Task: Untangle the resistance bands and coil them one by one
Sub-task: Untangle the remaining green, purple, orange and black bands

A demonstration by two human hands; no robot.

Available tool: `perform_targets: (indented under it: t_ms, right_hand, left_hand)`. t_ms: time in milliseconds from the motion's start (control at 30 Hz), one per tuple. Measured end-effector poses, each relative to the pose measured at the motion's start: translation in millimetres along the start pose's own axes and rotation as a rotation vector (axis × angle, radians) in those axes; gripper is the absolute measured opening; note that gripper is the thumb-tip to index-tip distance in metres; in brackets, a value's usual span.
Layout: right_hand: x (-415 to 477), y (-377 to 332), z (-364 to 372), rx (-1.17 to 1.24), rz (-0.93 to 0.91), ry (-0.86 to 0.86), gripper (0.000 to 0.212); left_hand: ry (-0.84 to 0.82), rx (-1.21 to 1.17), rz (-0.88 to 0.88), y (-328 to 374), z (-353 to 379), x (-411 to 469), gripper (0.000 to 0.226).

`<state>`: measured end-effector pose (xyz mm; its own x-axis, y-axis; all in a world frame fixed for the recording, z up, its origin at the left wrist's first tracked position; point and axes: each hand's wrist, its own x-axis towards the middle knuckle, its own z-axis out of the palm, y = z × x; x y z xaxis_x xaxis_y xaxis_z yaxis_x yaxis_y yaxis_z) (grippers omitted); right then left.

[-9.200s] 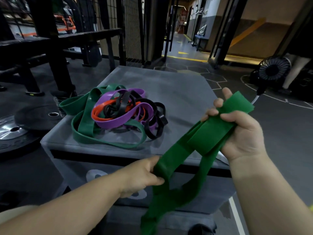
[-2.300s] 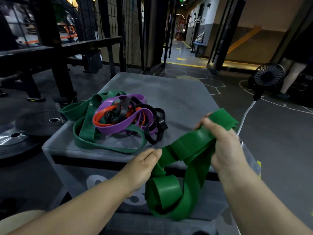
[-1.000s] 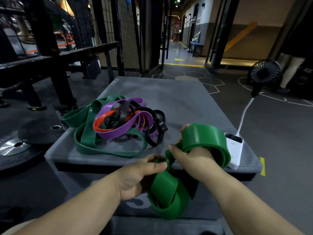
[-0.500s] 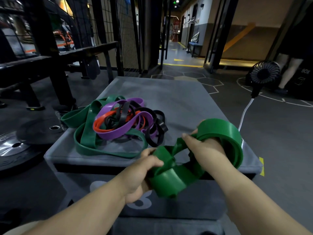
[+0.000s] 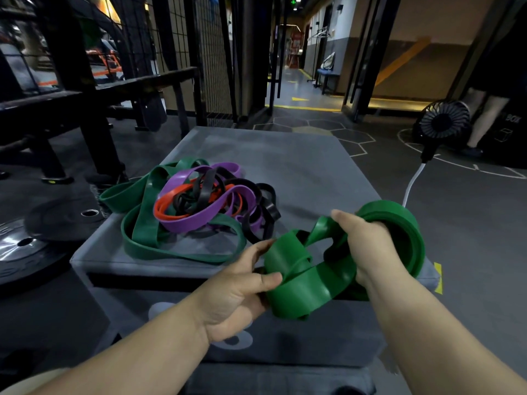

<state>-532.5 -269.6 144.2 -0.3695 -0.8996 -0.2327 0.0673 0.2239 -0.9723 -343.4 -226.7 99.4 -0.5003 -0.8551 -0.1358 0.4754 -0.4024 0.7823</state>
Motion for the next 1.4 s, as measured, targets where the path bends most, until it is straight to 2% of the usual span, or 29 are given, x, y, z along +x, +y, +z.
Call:
perform_targets:
  t_ms: [67,133,200,267,333,500,600,667,767,867,1000,1067,1100,1167,1400]
  right_hand:
    - [1,-1,-3,0.124,0.047,0.013,0.035]
    - [2,0,-3,0.209,0.07,0.005,0.021]
    - [-1,1,-1,0.253,0.055,-0.008,0.022]
    - [-3,3,0,0.25,0.009,-0.003,0.021]
    - [-4,5,0,0.194,-0.053,0.002,0.021]
    - [-4,9,2,-0.107,-0.152,-0.047,0.033]
    - [-4,14,6,-0.313,-0.162,-0.085,0.049]
    - [-4,15,7,-0.347,-0.147,-0.081,0.058]
    - [-2,14,9,-0.366,-0.137,-0.068,0.055]
    - [0,17,10,-0.362,-0.083,-0.078,0.055]
    - [3,21,13,-0.339,-0.05,-0.094,0.059]
    - [1,22,16,-0.409,-0.073,-0.115,0.069]
    - [0,23,17,-0.435,-0.096,-0.118,0.07]
    - [-2,24,17,-0.446,-0.115,-0.12,0.072]
    - [-13,20,15,-0.418,-0.099,-0.18,0.054]
  left_hand:
    - [-0.018,-0.082,-0.011,0,3,0,0.067]
    - [0.036,-0.131,-0.065,-2,4,4,0.066]
    - [0.104,-0.076,-0.201,-7,3,5,0.054]
    - [0.1,0.0,-0.369,-11,4,3,0.044]
    - [0.12,-0.013,-0.409,-12,2,2,0.042]
    - [0.302,-0.11,-0.212,-1,-4,5,0.045]
    - [0.359,-0.154,-0.125,2,-7,5,0.036]
    - [0.337,-0.144,-0.1,2,-6,2,0.035]
    - [0.252,-0.117,-0.051,4,0,-3,0.028]
    - [0.173,-0.159,0.014,2,2,-6,0.035]
    - [0.145,-0.298,0.126,2,-2,-3,0.068]
    - [0.149,-0.342,0.154,4,-4,-2,0.062]
    - [0.157,-0.34,0.156,7,-5,-1,0.052]
    - [0.22,-0.312,0.136,11,-9,1,0.026]
    - [0.536,0.218,0.082,8,-26,13,0.036]
